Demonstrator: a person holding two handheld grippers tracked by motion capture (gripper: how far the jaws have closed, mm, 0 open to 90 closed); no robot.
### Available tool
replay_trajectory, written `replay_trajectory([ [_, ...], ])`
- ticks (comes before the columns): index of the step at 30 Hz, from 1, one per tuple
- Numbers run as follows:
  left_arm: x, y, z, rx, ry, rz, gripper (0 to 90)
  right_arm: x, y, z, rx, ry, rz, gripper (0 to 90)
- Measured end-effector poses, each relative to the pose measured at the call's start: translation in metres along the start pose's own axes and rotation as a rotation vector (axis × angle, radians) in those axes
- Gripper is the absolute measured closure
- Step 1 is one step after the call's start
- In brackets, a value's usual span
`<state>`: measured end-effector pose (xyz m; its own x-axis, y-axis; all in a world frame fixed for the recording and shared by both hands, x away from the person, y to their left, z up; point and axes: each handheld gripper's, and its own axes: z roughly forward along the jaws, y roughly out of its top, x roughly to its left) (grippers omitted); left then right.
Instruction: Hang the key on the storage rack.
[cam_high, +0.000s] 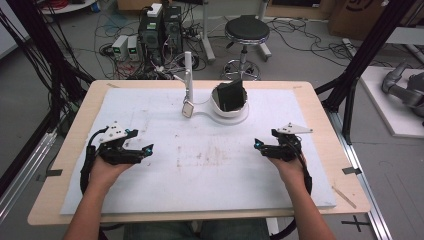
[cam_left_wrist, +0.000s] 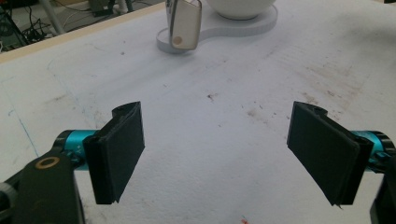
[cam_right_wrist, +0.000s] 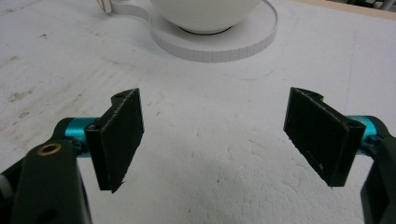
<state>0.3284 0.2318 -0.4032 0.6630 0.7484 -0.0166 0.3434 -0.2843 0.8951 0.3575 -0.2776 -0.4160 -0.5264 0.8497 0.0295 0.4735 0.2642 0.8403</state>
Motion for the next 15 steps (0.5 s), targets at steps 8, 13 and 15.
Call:
replay_trajectory([
  [8,0.0005,-0.0002,0.0002,0.012,-0.001,0.003,18.9,0.0005,0.0004,0.0002,-0.001,-0.003,-0.003,20.3],
  [13,0.0008,-0.0007,0.0014,0.016,-0.002,0.0,18.9,0.0006,0.0006,0.0006,-0.003,-0.001,0.001,20.3],
  [15,0.0007,-0.0012,0.0022,0.023,0.003,-0.006,18.9,0.0007,0.001,0.001,-0.003,-0.002,-0.005,20.3],
])
